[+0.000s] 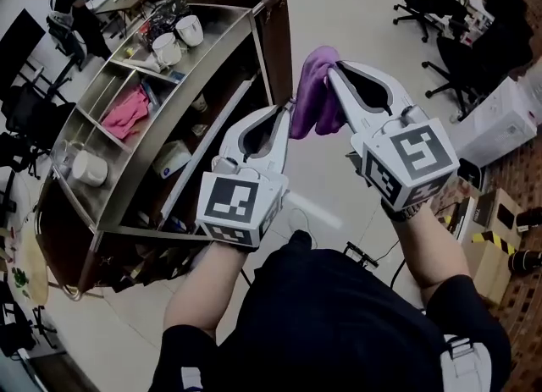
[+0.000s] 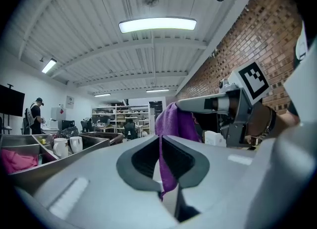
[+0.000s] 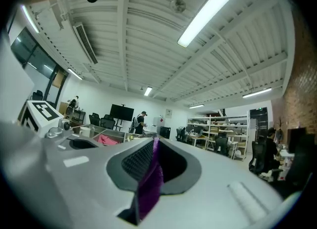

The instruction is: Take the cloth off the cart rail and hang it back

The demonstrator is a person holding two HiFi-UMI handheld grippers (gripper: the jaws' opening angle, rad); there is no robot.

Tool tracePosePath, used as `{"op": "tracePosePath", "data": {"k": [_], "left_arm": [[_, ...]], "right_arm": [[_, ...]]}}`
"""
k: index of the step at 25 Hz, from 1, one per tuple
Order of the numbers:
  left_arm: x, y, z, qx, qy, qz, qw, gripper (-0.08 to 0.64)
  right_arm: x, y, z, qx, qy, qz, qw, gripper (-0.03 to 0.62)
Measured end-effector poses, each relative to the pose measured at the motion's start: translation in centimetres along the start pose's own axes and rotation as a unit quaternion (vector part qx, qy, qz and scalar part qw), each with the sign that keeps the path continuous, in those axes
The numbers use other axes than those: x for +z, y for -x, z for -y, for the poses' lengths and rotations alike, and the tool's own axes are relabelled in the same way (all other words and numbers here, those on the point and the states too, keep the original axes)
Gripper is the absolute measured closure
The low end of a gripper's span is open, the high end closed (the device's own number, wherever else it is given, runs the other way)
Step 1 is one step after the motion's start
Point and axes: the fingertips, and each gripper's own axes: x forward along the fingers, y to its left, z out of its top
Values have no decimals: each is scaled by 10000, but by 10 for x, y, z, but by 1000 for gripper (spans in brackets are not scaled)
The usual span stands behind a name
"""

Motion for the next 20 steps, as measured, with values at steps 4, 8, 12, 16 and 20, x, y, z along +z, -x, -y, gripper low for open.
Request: {"op": "tracePosePath", "data": {"k": [4, 8, 12, 16, 20], "left_arm": [[-9, -39, -12, -122, 74, 56, 9999, 541], [-20, -79, -32, -221, 138, 82, 9996, 543], [-20, -117, -56, -224, 187, 127, 9995, 551], [-25, -153, -79, -217, 183, 190, 9994, 557], [-24, -180, -104, -229, 168, 200, 9994, 557]], "right_arm": [[-13, -18, 31, -116, 46, -61, 9999, 561], [-22, -46, 64, -227, 79, -92, 9997, 561], [-24, -76, 95, -267, 121, -120, 9995, 561], [-32, -104, 127, -309, 159, -108, 9993, 561], [-36, -135, 149, -341, 141, -139, 9992, 561]]}}
